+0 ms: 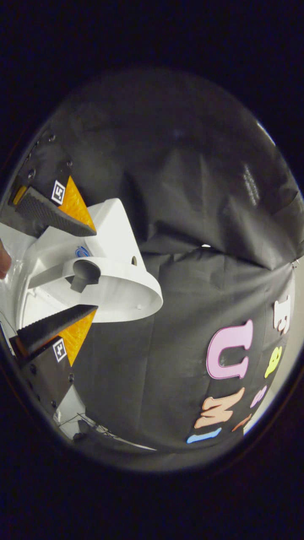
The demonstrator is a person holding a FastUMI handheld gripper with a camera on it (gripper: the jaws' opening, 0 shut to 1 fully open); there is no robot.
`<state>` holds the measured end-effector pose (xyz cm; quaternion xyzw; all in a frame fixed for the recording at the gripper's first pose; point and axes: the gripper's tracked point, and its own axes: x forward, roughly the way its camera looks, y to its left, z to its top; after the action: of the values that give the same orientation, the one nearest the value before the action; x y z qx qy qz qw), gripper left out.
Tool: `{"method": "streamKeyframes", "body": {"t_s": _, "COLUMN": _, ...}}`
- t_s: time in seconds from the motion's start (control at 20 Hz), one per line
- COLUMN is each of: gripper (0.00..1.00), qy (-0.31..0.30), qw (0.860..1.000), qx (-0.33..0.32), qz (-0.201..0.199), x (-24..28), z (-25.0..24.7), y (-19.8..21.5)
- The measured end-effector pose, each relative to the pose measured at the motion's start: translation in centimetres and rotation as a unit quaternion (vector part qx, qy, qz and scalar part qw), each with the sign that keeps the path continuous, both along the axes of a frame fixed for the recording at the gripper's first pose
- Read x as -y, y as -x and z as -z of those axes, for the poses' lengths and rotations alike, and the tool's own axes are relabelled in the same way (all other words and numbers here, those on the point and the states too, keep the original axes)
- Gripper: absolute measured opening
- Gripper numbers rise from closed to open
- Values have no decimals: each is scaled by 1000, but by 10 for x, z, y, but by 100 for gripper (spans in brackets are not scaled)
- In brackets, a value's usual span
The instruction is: Open the toilet lid.
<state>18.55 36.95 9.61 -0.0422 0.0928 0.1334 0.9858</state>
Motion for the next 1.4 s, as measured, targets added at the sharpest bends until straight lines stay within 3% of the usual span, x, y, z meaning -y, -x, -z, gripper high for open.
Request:
{"method": "streamKeyframes", "body": {"t_s": 0.1, "gripper": 99, "qy": -39, "qw": 999, "qx": 8, "qz": -3, "x": 15, "z": -9, "y": 15}}
{"method": "streamKeyframes", "body": {"t_s": 0.4, "gripper": 98, "qy": -72, "qw": 996, "qx": 47, "qz": 7, "x": 73, "z": -32, "y": 41}}
{"method": "streamKeyframes", "body": {"t_s": 0.85, "gripper": 98, "qy": -55, "qw": 994, "qx": 80, "qz": 51, "x": 175, "z": -37, "y": 35}}
{"method": "streamKeyframes", "body": {"t_s": 1.4, "gripper": 99, "qy": -11, "qw": 994, "qx": 80, "qz": 73, "x": 208, "z": -27, "y": 16}}
